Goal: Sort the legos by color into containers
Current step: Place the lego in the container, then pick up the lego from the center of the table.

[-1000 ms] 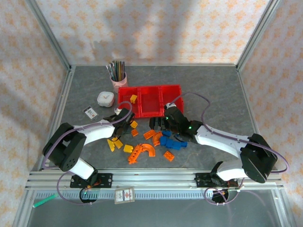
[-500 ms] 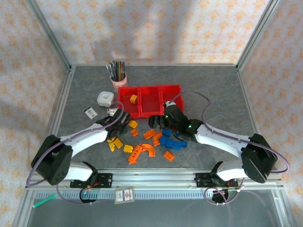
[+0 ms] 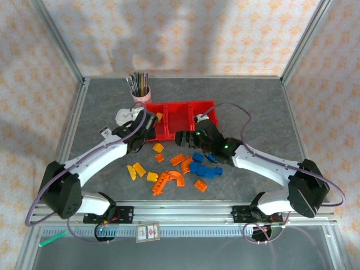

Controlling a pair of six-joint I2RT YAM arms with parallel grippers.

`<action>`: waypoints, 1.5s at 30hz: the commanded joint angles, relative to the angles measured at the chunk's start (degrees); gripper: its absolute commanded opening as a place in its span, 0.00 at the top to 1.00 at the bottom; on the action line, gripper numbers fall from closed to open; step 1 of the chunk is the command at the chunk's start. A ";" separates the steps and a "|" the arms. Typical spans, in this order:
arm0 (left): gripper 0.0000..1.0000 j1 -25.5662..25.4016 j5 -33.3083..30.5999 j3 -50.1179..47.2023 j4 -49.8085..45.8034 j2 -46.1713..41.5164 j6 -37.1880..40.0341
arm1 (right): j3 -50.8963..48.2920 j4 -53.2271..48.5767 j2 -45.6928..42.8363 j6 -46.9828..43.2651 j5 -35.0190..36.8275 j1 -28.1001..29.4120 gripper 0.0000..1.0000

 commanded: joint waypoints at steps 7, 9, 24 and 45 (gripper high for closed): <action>0.81 4.26 -1.42 12.60 1.73 15.95 6.74 | 2.05 -0.48 0.33 -0.78 1.33 -3.45 0.00; 0.75 4.50 -1.77 14.82 0.78 18.48 7.35 | 2.30 -0.84 0.47 -1.15 1.33 -3.54 0.00; 0.53 4.15 0.95 12.66 -1.23 16.34 7.11 | 2.41 -2.57 -1.22 -3.35 -1.79 -3.98 0.00; 0.30 -8.58 2.69 -11.92 5.85 0.06 -17.49 | -10.69 5.24 -1.84 -1.98 -7.83 -3.96 0.00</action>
